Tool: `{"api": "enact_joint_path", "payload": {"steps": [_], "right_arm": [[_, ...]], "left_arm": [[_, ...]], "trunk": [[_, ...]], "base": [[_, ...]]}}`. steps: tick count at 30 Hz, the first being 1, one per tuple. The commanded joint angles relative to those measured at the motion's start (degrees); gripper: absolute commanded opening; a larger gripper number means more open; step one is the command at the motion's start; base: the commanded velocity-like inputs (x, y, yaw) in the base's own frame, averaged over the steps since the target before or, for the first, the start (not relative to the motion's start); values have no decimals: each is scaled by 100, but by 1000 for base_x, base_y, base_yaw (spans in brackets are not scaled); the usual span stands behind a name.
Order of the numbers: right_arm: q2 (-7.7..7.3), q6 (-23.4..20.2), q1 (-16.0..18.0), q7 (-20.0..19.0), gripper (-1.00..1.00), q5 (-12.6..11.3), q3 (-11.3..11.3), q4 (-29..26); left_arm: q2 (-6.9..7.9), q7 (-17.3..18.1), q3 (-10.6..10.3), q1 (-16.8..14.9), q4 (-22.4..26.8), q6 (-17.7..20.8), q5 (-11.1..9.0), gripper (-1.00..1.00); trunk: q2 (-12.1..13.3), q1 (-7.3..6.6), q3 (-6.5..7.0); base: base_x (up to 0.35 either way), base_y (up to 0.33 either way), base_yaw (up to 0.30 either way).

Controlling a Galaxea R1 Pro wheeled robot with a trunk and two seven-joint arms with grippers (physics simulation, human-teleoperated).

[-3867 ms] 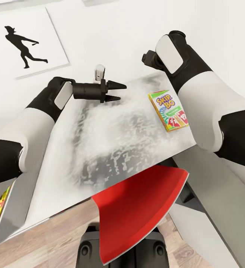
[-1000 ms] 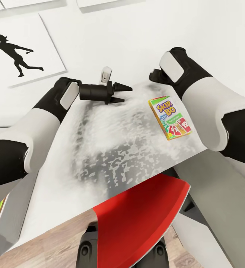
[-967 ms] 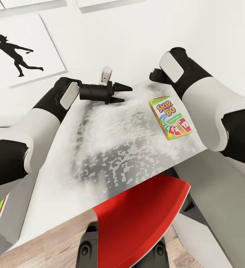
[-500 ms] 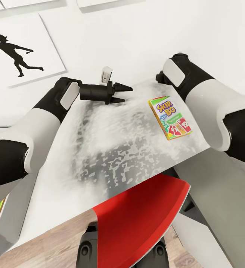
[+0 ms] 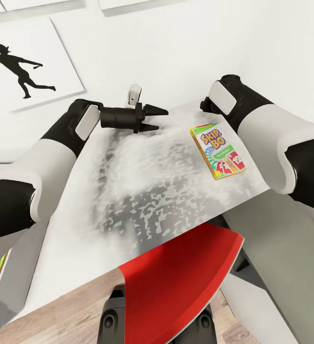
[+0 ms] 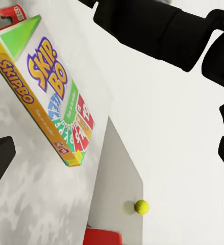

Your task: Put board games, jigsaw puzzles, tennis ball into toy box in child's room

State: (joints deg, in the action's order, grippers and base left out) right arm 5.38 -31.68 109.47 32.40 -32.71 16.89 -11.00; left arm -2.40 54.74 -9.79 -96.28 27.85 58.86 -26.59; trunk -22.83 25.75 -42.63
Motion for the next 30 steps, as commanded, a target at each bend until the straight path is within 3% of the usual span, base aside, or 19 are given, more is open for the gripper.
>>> {"api": "enact_joint_path", "payload": {"steps": [1, 8, 12, 30], "right_arm": [[-2, -31, 4, 30, 100, -49, 46, -6], [21, -31, 4, 29, 100, -51, 36, -7], [19, -31, 4, 29, 100, -51, 41, -7], [4, -5, 4, 29, 100, -58, 38, -7]], "left_arm": [[2, 20, 67, -5, -2, 26, -2, 100], [7, 19, 461, -74, -7, 74, -4, 100], [-15, 19, 536, -91, -8, 96, -10, 100], [-32, 19, 579, -102, -8, 104, -16, 100]], "trunk": [[-9, 3, -11], [-9, 3, -62], [-9, 3, -98], [-9, 3, -266]], "base": [[0, 0, 0], [0, 0, 0], [0, 0, 0], [0, 0, 0]]}}
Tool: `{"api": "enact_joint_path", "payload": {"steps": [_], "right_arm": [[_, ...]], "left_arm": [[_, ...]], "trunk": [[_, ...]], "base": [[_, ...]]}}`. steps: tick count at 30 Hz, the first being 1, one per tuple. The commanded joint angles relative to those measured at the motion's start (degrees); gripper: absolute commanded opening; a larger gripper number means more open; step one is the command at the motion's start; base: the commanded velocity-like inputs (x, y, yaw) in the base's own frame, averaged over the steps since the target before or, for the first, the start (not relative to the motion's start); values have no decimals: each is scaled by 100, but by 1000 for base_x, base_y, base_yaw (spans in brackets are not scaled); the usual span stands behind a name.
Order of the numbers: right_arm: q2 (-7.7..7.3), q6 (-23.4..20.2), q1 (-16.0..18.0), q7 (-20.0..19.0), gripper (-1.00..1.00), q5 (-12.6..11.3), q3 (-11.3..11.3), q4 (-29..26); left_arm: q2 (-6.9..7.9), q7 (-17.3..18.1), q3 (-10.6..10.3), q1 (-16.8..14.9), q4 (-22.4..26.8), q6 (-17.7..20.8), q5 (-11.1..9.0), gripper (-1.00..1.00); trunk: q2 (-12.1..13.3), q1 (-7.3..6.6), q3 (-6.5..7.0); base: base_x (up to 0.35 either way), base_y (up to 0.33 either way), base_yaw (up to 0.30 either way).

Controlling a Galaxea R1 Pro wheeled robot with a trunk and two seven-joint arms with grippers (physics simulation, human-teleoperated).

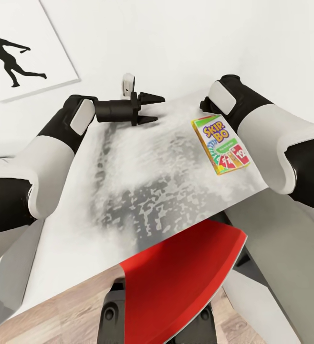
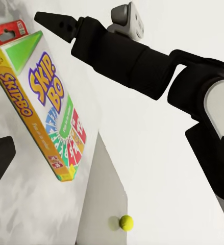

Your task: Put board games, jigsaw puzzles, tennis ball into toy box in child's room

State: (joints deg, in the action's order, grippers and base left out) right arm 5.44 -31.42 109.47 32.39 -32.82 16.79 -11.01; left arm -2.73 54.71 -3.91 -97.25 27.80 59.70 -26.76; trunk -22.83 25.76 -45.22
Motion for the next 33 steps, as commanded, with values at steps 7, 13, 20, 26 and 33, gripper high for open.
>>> {"api": "enact_joint_path", "payload": {"steps": [7, 13, 20, 26, 33], "right_arm": [[0, -26, 4, 30, 100, -48, 38, -6], [6, -17, 4, 30, 100, -48, 34, -6], [3, -14, 4, 31, 100, -48, 35, -6], [1, 1, 4, 46, 100, -41, 35, -6], [-2, 4, 4, 54, 100, -40, 35, -12]], "left_arm": [[1, 22, -13, -5, -3, 16, 2, 100], [7, 22, -15, -5, -3, 15, 4, 100], [7, 22, -24, -5, -3, 15, 10, 100], [9, 22, -33, -5, -3, 15, 13, 100], [2, 22, -39, -5, -3, 9, 13, 100]], "trunk": [[-9, 3, -73], [-9, 3, -129], [-9, 3, -195], [-9, 3, -237], [-9, 3, -244]], "base": [[0, 0, 0], [0, 0, 0], [0, 0, 0], [0, 0, 0], [0, 0, 0]]}}
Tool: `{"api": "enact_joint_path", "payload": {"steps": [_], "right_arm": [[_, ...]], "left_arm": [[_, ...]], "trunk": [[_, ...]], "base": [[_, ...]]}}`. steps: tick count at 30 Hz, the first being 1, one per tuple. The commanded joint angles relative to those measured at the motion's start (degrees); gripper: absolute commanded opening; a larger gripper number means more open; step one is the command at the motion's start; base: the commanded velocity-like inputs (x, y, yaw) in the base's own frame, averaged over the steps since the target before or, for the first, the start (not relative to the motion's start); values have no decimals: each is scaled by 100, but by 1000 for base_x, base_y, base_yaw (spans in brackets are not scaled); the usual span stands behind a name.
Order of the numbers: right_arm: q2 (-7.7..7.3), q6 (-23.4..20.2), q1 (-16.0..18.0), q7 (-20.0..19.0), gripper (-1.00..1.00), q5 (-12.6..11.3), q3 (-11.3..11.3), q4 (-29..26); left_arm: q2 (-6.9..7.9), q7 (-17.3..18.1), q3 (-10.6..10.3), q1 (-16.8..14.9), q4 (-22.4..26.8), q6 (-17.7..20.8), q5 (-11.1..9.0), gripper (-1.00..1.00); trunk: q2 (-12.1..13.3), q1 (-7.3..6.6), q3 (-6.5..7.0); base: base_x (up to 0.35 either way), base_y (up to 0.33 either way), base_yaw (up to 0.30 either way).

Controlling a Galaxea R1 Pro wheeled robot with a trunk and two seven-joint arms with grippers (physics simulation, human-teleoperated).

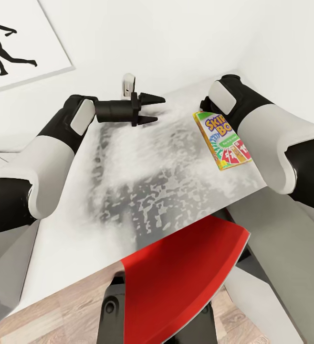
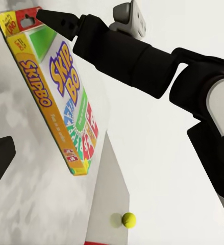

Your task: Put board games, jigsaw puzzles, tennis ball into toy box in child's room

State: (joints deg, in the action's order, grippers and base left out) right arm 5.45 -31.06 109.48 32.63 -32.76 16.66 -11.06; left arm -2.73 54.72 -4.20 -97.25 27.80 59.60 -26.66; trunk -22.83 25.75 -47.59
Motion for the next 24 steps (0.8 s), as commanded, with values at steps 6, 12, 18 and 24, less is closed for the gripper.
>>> {"api": "enact_joint_path", "payload": {"steps": [6, 12, 18, 24], "right_arm": [[16, -27, 3, 70, 100, -41, 65, -82], [23, -24, 3, 86, 100, -38, 60, -177], [42, 81, 11, 93, 100, -23, 57, -185], [50, 134, 12, 94, 100, 99, 62, -186]], "left_arm": [[1, 21, 1, -4, -3, 18, 3, 100], [-7, 21, 3, -4, -3, 12, 1, 100], [-26, 21, -4, -4, -3, 15, 0, 100], [-35, 21, -17, -4, -3, 9, 3, 100]], "trunk": [[-9, 3, -7], [-9, 3, -10], [-9, 3, -35], [-9, 3, -83]], "base": [[0, 0, 0], [0, 0, 0], [0, 0, 0], [0, 0, 0]]}}
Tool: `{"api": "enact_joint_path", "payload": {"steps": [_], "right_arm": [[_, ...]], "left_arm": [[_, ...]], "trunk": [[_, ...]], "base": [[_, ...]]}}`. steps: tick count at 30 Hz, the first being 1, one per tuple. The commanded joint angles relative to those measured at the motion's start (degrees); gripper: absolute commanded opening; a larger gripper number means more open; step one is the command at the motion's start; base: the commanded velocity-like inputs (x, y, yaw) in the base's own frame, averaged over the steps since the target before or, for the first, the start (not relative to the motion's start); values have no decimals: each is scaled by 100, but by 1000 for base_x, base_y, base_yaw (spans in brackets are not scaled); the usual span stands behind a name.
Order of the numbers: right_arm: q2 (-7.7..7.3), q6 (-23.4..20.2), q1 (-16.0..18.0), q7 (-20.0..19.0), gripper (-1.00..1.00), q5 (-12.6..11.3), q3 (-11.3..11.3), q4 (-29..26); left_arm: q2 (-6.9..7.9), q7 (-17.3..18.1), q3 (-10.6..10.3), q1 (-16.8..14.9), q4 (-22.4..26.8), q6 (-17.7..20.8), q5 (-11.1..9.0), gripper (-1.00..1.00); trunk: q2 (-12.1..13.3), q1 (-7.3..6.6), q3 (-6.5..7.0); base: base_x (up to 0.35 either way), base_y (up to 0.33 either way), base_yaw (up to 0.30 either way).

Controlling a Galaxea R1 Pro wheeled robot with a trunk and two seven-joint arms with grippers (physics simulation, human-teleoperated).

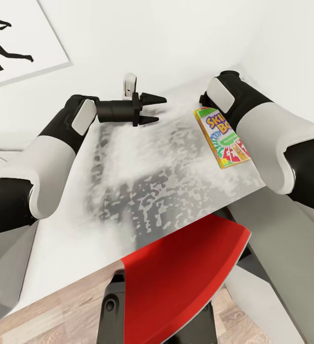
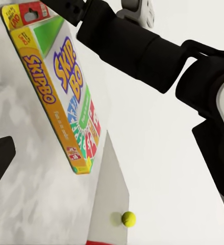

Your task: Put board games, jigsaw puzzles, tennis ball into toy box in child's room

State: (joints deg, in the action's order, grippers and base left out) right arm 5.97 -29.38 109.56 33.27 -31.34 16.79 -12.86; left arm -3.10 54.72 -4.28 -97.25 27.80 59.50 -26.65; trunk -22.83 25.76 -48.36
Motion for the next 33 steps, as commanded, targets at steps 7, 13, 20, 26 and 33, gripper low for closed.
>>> {"api": "enact_joint_path", "payload": {"steps": [7, 13, 20, 26, 33], "right_arm": [[-43, -31, 4, 30, 100, 6, 52, -6], [-55, -33, 4, 30, 100, 20, 59, -6], [-60, -48, 4, 33, 100, 105, 229, -6], [-57, -113, 4, 31, 100, 131, 322, -6], [-57, -120, 4, 30, 100, 125, 325, -6]], "left_arm": [[-6, 23, -11, -4, -3, 13, 1, 100], [-51, 22, -11, 3, -3, 2, 1, 100], [-59, 21, -22, 4, -3, -7, 1, 100], [-59, 21, -25, 4, -3, 1, 9, 100], [-59, 21, -29, 4, -3, 3, 2, 100]], "trunk": [[-9, 3, -71], [-9, 3, -128], [-9, 3, -167], [-9, 3, -170], [-9, 3, -170]], "base": [[0, 0, 0], [0, 0, 0], [0, 0, 0], [0, 0, 0], [0, 0, 0]]}}
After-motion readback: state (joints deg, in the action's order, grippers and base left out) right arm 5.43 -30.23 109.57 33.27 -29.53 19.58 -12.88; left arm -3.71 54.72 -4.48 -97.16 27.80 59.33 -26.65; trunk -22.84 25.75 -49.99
